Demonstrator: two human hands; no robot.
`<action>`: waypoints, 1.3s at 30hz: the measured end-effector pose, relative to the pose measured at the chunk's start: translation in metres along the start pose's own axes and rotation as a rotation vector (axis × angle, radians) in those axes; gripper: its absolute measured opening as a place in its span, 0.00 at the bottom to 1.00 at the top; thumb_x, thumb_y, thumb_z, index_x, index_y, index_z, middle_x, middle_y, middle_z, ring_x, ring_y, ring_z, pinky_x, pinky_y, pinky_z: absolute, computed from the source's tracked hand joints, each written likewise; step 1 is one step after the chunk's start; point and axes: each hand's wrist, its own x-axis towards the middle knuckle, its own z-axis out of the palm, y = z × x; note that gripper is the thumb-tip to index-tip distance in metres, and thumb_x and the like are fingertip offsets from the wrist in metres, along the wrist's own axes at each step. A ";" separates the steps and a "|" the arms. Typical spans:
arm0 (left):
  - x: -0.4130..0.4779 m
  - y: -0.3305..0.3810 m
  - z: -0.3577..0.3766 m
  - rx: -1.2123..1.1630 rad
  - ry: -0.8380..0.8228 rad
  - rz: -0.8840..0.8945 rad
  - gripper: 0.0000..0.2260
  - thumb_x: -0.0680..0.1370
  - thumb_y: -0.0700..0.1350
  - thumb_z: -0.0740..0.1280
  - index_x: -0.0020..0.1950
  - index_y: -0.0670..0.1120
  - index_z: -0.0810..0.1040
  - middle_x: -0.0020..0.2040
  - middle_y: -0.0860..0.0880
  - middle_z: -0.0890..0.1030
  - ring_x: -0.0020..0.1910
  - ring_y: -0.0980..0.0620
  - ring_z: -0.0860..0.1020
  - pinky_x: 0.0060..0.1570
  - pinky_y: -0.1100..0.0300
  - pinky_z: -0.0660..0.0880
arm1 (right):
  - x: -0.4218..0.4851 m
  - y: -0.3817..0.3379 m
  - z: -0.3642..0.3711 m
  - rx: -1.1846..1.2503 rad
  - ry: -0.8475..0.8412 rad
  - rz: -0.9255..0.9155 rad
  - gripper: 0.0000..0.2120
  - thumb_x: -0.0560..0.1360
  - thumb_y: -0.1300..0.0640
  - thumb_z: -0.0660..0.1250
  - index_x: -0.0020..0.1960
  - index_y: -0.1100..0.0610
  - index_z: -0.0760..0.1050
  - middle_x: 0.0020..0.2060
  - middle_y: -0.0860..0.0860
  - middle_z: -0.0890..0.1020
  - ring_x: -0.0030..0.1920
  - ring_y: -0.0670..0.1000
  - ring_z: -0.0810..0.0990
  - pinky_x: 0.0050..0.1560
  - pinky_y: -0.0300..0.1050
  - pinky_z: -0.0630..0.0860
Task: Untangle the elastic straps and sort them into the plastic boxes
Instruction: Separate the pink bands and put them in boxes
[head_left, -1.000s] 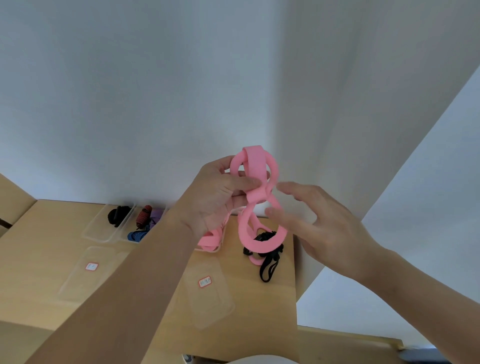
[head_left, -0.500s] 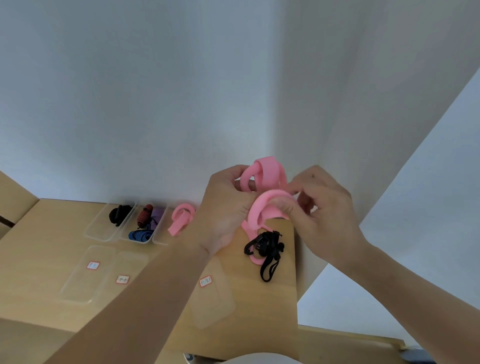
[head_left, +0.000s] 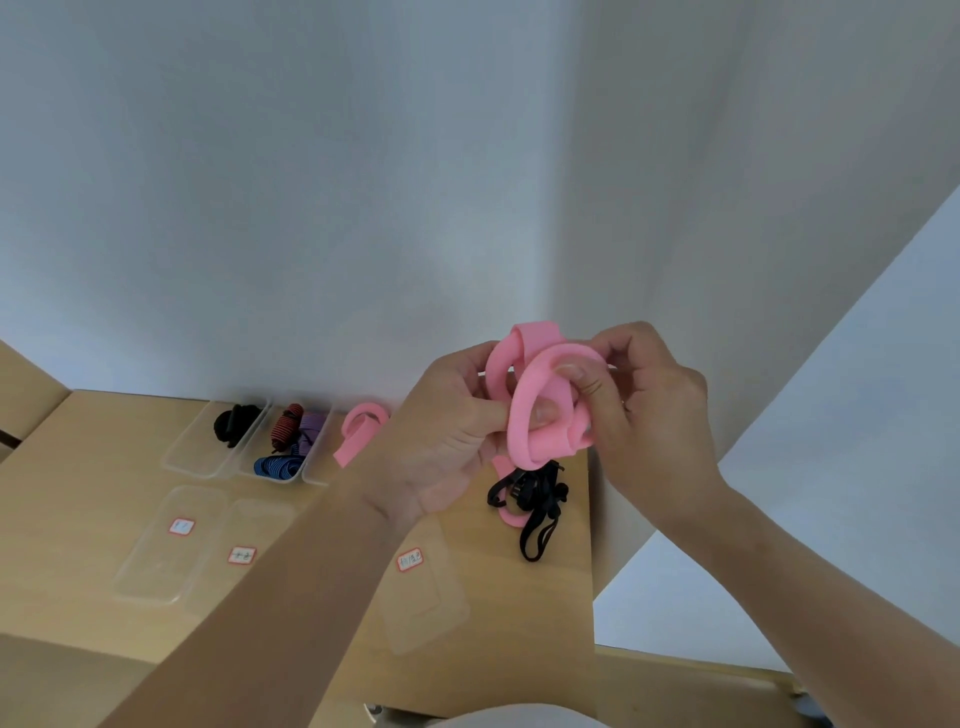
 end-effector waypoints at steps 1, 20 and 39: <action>0.000 0.000 0.001 -0.022 0.002 -0.003 0.19 0.70 0.31 0.74 0.60 0.41 0.83 0.54 0.39 0.84 0.51 0.45 0.84 0.48 0.54 0.83 | 0.001 -0.001 0.001 -0.014 0.011 -0.013 0.05 0.78 0.43 0.64 0.45 0.42 0.70 0.38 0.40 0.81 0.31 0.46 0.80 0.28 0.30 0.70; 0.000 0.003 -0.005 -0.221 -0.079 -0.085 0.14 0.72 0.28 0.69 0.52 0.41 0.86 0.50 0.43 0.85 0.51 0.47 0.84 0.46 0.55 0.83 | 0.021 -0.014 -0.003 0.490 -0.099 0.312 0.05 0.74 0.51 0.73 0.39 0.49 0.82 0.34 0.46 0.82 0.35 0.48 0.79 0.38 0.41 0.78; -0.001 0.007 -0.008 -0.159 -0.199 -0.276 0.17 0.71 0.30 0.64 0.58 0.36 0.83 0.53 0.41 0.82 0.54 0.46 0.80 0.61 0.52 0.77 | 0.026 -0.023 -0.001 0.615 -0.335 0.379 0.10 0.78 0.49 0.66 0.38 0.49 0.76 0.37 0.53 0.81 0.39 0.58 0.79 0.37 0.49 0.77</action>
